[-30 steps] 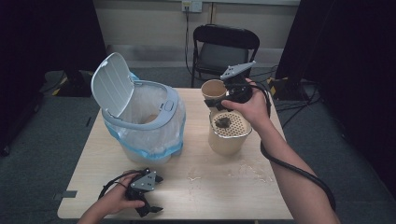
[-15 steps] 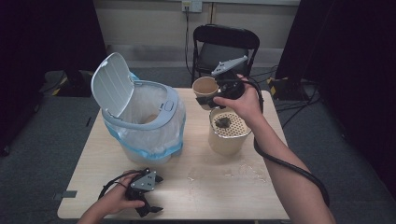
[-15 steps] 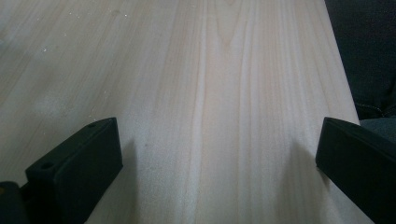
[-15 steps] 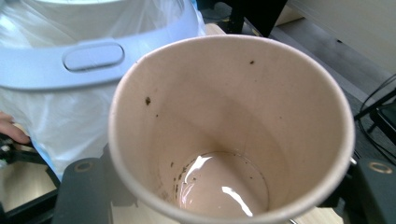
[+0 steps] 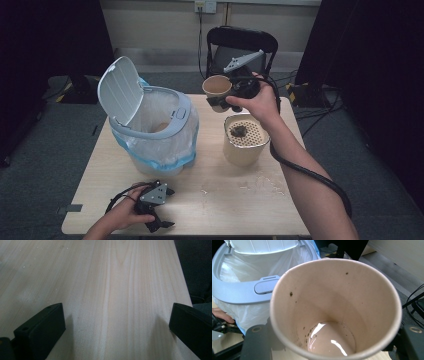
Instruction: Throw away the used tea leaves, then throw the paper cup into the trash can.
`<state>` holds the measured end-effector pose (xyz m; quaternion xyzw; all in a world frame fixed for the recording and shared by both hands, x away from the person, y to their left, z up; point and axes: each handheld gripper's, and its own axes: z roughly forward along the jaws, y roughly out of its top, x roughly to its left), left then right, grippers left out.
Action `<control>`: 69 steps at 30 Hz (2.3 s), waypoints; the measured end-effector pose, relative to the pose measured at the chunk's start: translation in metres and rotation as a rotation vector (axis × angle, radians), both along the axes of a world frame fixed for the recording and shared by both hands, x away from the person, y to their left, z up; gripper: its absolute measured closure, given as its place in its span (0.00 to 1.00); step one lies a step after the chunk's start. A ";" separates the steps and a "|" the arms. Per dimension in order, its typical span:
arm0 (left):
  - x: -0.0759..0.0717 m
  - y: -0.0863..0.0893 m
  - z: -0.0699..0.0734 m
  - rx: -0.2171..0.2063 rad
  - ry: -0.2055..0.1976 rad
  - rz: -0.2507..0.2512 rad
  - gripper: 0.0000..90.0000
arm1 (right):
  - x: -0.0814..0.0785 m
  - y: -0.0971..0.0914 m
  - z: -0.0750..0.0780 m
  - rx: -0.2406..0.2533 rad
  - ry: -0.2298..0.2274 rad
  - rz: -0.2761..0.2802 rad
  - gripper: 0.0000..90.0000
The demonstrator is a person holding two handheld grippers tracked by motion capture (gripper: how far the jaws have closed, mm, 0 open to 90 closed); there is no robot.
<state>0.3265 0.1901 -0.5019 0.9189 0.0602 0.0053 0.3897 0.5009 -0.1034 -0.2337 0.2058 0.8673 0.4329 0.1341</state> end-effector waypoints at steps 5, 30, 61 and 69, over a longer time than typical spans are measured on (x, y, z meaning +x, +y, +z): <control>0.000 0.000 0.000 0.000 0.000 0.000 0.00 | 0.001 0.000 0.007 0.002 0.001 -0.006 0.32; 0.000 0.000 0.000 -0.003 -0.003 0.000 0.00 | 0.003 0.028 0.026 -0.005 0.012 0.044 0.32; 0.000 0.000 0.000 -0.003 -0.001 0.001 0.00 | -0.008 0.101 0.042 0.002 0.000 0.168 0.32; 0.000 0.000 0.000 -0.003 -0.001 0.001 0.00 | -0.009 0.115 0.039 0.000 0.001 0.190 0.32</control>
